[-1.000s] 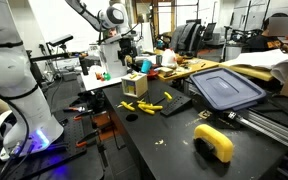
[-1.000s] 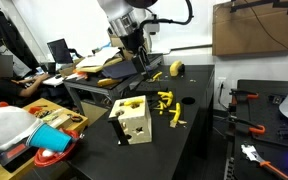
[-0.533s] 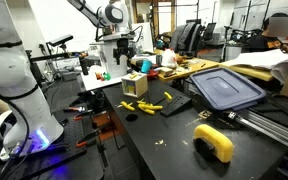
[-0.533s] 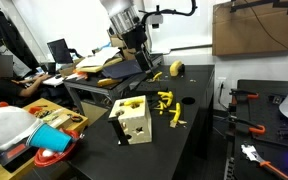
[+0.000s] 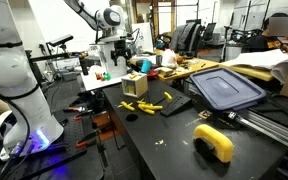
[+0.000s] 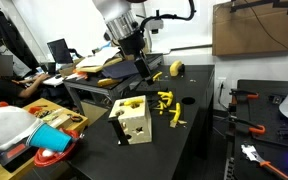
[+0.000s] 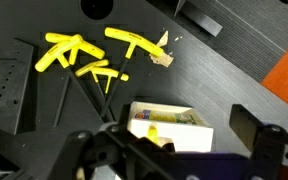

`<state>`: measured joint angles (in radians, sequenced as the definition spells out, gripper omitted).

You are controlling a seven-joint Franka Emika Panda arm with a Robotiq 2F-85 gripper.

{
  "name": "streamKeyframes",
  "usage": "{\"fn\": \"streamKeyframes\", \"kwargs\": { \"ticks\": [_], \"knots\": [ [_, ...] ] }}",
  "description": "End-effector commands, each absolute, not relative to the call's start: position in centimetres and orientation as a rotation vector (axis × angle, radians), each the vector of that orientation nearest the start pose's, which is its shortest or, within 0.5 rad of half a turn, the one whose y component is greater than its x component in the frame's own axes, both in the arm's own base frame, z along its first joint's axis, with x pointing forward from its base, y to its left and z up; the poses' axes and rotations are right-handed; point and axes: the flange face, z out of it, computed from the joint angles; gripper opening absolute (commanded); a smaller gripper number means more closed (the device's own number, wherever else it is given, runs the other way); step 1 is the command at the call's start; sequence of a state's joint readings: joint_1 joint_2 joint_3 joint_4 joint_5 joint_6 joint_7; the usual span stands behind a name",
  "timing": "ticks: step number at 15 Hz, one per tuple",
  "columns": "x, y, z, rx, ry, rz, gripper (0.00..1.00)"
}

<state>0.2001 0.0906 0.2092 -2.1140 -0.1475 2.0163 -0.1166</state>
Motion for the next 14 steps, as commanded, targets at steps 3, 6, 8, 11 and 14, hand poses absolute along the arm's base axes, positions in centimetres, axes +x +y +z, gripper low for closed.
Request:
{"fn": "streamKeyframes", "kwargs": {
  "ticks": [3, 6, 8, 11, 14],
  "knots": [
    [50.3, 22.4, 34.6, -3.085, -1.082, 0.215, 1.0],
    [51.6, 22.9, 33.8, -3.072, -1.057, 0.187, 1.0],
    [52.8, 23.0, 33.4, -3.066, -1.033, 0.169, 1.0],
    [54.9, 23.0, 33.2, -3.048, -0.994, 0.163, 1.0],
    [56.9, 22.7, 32.6, -3.052, -0.911, 0.178, 1.0]
  ]
}}
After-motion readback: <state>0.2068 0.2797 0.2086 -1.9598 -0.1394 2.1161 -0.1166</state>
